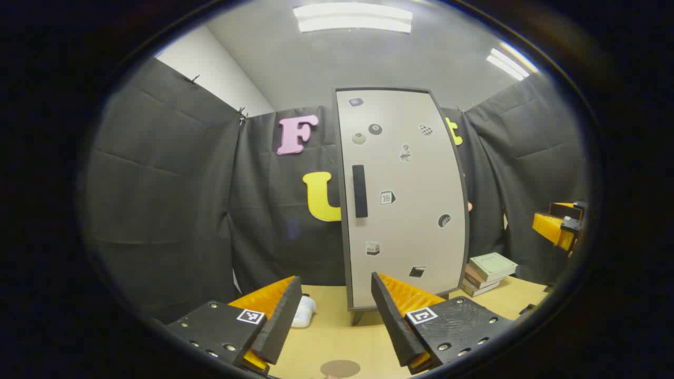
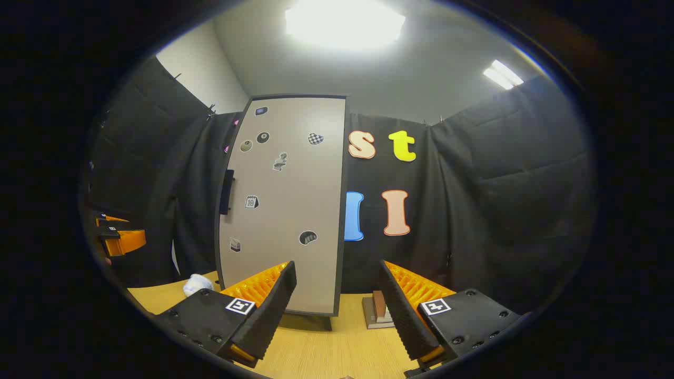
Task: Open the cabinet door with the right hand, grasp the bottle in the cabinet with the left hand and place it on the coaster, then close the cabinet door with the right hand.
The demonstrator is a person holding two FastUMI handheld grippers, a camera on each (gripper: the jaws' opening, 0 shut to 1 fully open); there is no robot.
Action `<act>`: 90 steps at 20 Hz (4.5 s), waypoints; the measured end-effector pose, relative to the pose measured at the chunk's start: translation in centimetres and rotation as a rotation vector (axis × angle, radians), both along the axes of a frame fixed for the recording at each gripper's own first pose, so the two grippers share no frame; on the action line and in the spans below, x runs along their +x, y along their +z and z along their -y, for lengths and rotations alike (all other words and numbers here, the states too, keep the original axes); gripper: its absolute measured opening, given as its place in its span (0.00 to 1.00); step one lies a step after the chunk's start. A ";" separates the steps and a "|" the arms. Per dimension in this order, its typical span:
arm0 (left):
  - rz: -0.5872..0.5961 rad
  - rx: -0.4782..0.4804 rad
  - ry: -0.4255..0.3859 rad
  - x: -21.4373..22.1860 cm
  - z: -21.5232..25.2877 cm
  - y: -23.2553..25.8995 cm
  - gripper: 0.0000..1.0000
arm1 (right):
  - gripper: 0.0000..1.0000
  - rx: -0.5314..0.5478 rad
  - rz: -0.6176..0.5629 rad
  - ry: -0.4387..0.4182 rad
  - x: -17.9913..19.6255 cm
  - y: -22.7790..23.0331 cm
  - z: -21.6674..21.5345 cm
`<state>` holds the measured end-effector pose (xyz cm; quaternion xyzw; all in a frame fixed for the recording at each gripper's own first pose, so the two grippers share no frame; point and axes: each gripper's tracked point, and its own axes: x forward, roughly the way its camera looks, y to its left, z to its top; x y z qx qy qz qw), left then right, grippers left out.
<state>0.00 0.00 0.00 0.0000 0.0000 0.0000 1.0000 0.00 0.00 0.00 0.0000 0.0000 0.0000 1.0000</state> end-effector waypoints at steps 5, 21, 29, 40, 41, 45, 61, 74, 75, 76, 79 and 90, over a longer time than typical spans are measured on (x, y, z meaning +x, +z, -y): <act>0.000 -0.004 -0.002 -0.1 0.2 -0.1 0.80 | 0.98 0.007 -0.005 -0.005 0.0 -0.2 0.4; 0.024 0.005 0.011 -0.6 3.4 1.1 0.82 | 0.99 0.032 -0.006 0.018 0.1 -0.2 2.5; 0.012 0.027 0.100 -1.2 1.8 0.8 0.80 | 0.98 0.059 0.021 0.126 2.7 2.1 0.0; 0.008 0.036 0.148 1.6 -7.2 -1.1 0.80 | 0.98 0.077 0.055 0.206 9.6 7.1 -9.7; 0.005 0.037 0.157 1.8 -8.4 -1.4 0.80 | 0.98 0.079 0.055 0.213 10.2 7.5 -10.7; 0.005 0.039 0.194 2.5 -12.5 -2.4 0.80 | 0.98 0.076 0.057 0.243 12.4 8.6 -14.9; -0.066 0.045 0.317 4.6 -25.4 -8.2 0.80 | 0.96 0.077 0.019 0.242 22.2 8.9 -26.4; -0.101 0.019 0.369 4.4 -29.4 -10.8 0.82 | 0.87 0.070 -0.102 0.267 25.8 6.4 -31.8; -0.103 0.019 0.369 4.5 -29.3 -10.9 0.82 | 0.79 0.079 -0.119 0.274 26.1 5.8 -32.0; -0.103 0.021 0.367 4.6 -29.2 -10.9 0.80 | 0.74 0.086 -0.136 0.271 26.3 5.5 -32.1; -0.100 0.028 0.362 4.2 -28.7 -10.8 0.80 | 0.36 0.116 -0.162 0.242 26.7 5.1 -31.5; -0.081 0.035 0.331 5.8 -24.4 -9.2 0.80 | 0.16 0.164 -0.197 0.409 24.7 5.5 -31.2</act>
